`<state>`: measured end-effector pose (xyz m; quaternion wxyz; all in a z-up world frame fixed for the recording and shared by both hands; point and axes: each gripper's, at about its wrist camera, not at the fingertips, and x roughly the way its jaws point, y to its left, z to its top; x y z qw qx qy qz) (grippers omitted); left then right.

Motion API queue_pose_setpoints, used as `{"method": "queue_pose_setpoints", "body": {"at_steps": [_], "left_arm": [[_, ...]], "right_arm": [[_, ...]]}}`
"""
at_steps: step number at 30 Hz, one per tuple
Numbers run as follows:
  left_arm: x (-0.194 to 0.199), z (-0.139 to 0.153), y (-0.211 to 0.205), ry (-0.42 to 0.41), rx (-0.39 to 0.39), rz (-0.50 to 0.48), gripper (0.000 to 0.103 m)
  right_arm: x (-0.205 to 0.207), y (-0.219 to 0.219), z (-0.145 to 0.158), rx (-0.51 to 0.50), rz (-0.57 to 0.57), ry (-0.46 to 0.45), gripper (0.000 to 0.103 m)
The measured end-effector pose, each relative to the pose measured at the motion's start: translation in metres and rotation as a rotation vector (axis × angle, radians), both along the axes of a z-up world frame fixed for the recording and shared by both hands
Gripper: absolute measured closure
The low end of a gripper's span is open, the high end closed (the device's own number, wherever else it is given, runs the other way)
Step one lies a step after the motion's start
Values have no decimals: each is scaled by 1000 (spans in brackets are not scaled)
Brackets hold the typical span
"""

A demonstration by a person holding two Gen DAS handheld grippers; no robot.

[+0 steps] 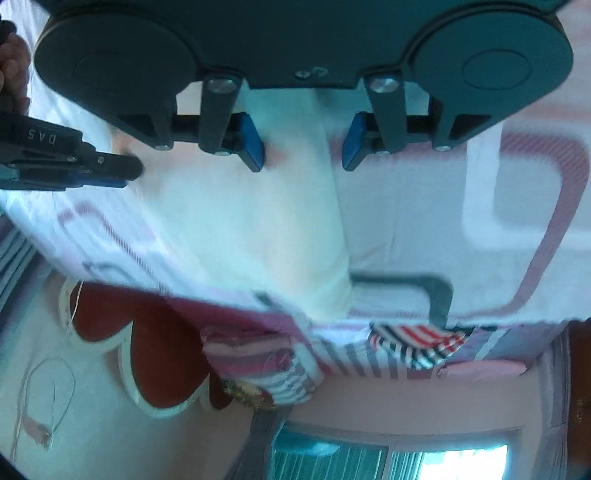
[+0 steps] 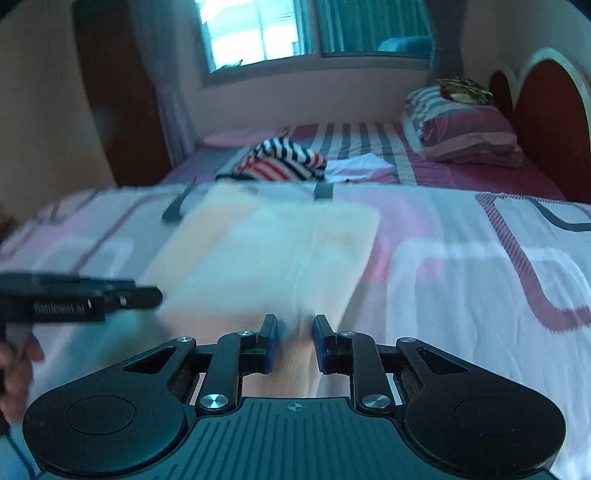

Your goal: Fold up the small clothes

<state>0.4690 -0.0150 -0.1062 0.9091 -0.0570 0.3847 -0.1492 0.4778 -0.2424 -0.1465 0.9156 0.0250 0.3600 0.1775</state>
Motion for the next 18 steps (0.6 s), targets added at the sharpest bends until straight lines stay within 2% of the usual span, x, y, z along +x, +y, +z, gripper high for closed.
{"method": "queue_pose_setpoints", "body": {"at_steps": [3,6,18], "left_arm": [[-22,-8,-3,6,20,-11,56],[-30,-8,-3,9,25,-3,55],[-58,-4,0,31,61,-13,53]], "right_arm": [[-19,3,-15,-53,-8,26,82],[-31,-1,-20,-41,-36,49,82],[-69,-3,-9,-79,-79,61,82]]}}
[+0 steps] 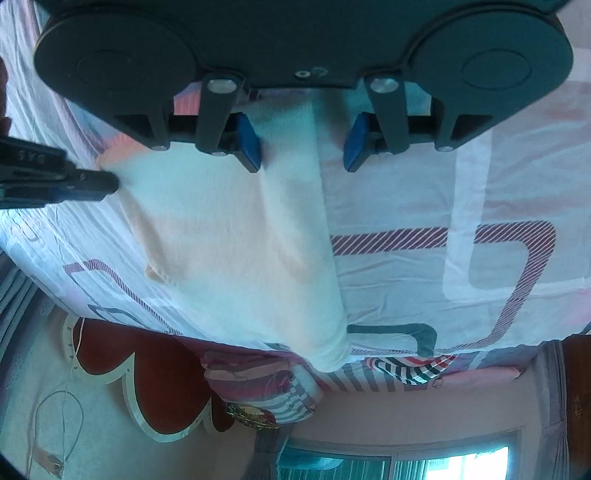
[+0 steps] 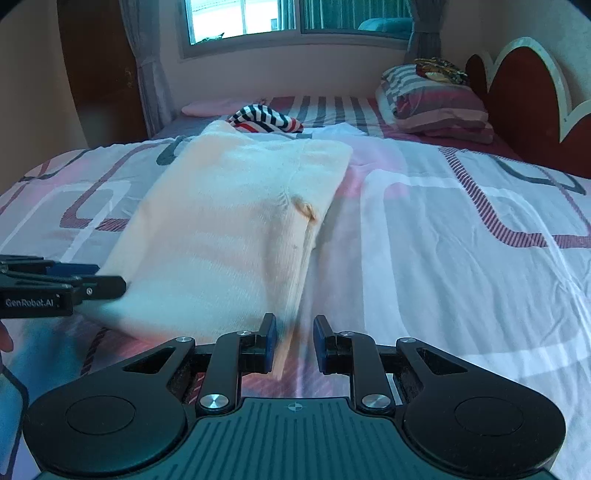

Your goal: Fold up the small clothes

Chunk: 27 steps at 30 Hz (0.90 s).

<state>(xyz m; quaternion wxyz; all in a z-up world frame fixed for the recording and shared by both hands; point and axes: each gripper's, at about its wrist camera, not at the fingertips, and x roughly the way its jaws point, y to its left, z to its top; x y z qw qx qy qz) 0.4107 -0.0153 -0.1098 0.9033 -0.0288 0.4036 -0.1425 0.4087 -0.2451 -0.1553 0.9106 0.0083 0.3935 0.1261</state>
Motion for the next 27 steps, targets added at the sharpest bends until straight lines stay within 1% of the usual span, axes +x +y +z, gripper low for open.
{"method": "queue_pose_setpoints", "body": {"at_steps": [4,6,8,10,12,14,18,20,21,22,23,24,25,26,27], "left_arm": [[-6,3,0,-2,15,-7,53],[-7,1,0,3,12,-5,53],[-8,0,1,6,9,0,52],[-9,-2,1,7,9,1,52],[-9,-2,1,5,9,-1,51],[-9,-3,1,3,10,-2,50],[-11,-4,1,4,14,-6,49],[-6,1,1,18,31,-24,42],[-3,5,1,14,54,-29,33],[-2,9,3,-8,69,-22,23],[-1,15,6,-45,70,-17,20],[1,20,9,-72,61,-22,20],[4,24,12,-86,49,-22,21],[10,28,15,-91,31,-20,22],[16,30,17,-87,11,-21,22]], "right_arm": [[-17,6,17,21,13,-65,82],[-18,10,18,33,25,-73,82],[-15,16,10,15,33,-41,82],[-8,19,-8,-25,26,26,82],[-7,14,-15,18,5,19,82],[-4,8,-15,62,-18,39,82],[-6,10,-14,47,-18,33,82],[-5,10,-13,42,-14,41,82],[-4,12,-11,28,-5,43,77],[-3,14,-7,-2,9,44,68],[-3,14,-3,-40,-3,33,51],[-4,12,4,-51,-20,-2,50],[-4,7,10,-11,-18,-28,50],[-1,-1,14,52,-22,-35,50],[5,-10,16,117,-44,-17,50]]}}
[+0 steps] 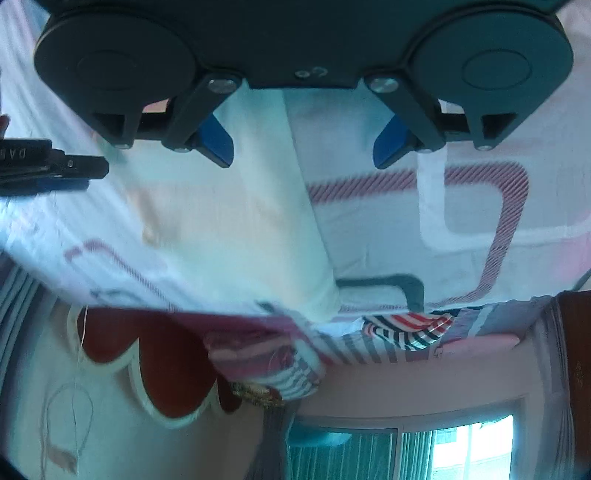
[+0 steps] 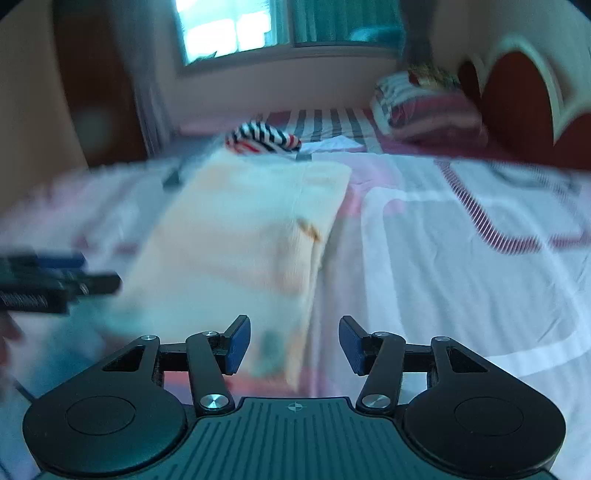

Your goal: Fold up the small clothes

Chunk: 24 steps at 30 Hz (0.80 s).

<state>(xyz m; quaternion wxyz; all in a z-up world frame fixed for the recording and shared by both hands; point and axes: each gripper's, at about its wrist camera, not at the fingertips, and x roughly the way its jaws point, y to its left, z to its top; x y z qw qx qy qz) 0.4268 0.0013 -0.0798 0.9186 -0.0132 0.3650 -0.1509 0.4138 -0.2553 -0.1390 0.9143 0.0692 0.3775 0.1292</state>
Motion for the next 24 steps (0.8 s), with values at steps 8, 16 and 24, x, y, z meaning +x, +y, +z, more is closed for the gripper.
{"method": "queue_pose_setpoints", "body": {"at_steps": [8,16,24], "left_arm": [[52,-16,4,105,-145,0,29],[84,-36,5,166,-252,21,26],[104,-44,6,202,-321,15,36]], "right_arm": [[57,-36,-11,263,-90,78,50],[94,-55,-33,486,-102,121,50],[113,-62,-44,574,-64,178,50]]}}
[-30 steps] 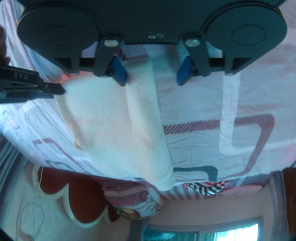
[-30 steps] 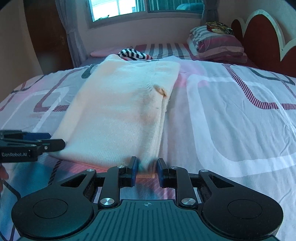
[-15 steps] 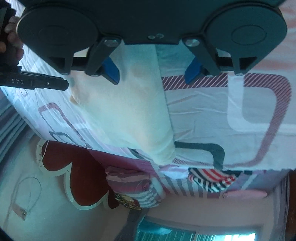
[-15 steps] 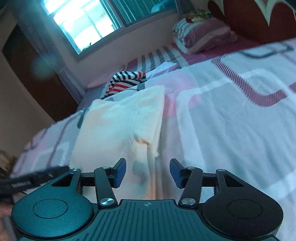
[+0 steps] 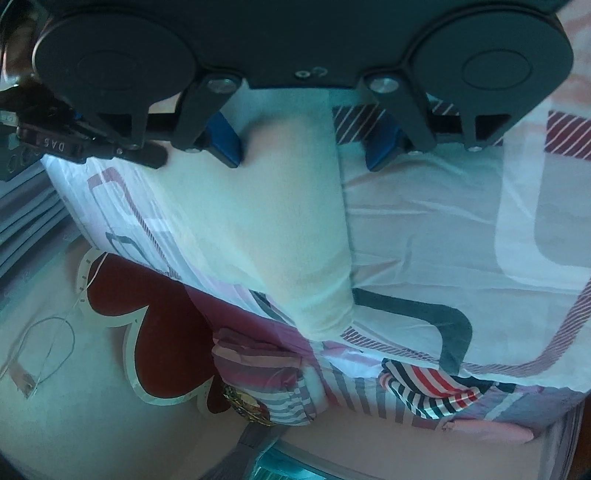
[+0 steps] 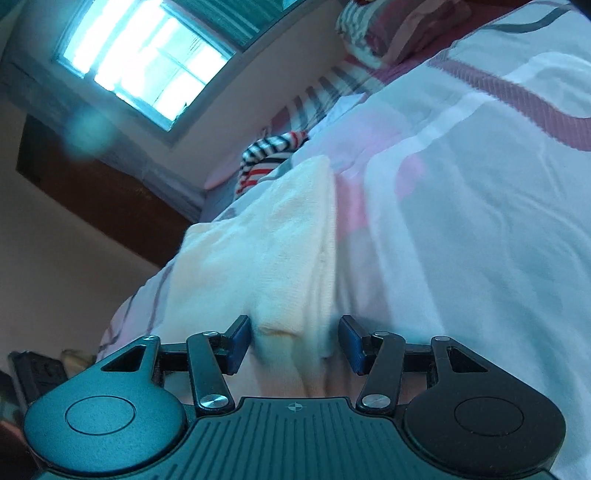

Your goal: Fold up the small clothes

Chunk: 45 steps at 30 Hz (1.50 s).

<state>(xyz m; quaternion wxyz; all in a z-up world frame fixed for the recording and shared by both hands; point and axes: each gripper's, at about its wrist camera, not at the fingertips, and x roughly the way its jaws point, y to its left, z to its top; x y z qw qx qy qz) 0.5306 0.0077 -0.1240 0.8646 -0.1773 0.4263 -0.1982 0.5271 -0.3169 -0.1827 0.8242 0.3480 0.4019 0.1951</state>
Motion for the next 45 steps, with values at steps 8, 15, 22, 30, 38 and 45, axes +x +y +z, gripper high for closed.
{"method": "queue_pose_setpoints", "body": {"at_steps": [8,15,22,30,38,45], "left_arm": [[19,-10,4,76,-120,-7,47],[14,-1,-12,22,-3,-24,61],[2,15,-28,-50,107,-45,68],[-9,35,-29,-106,146,-80,68],[-27,50,9,-123,175,-62,68],[-50,59,89,-101,226,13,68]], "right_arm": [[9,3,-3,29,41,-3,50],[15,22,5,-109,71,-48,68],[-1,53,26,-288,86,-138,73],[-18,75,45,-368,80,-198,73],[-28,107,62,-363,109,-224,73],[-29,189,61,-306,213,-233,73]]}}
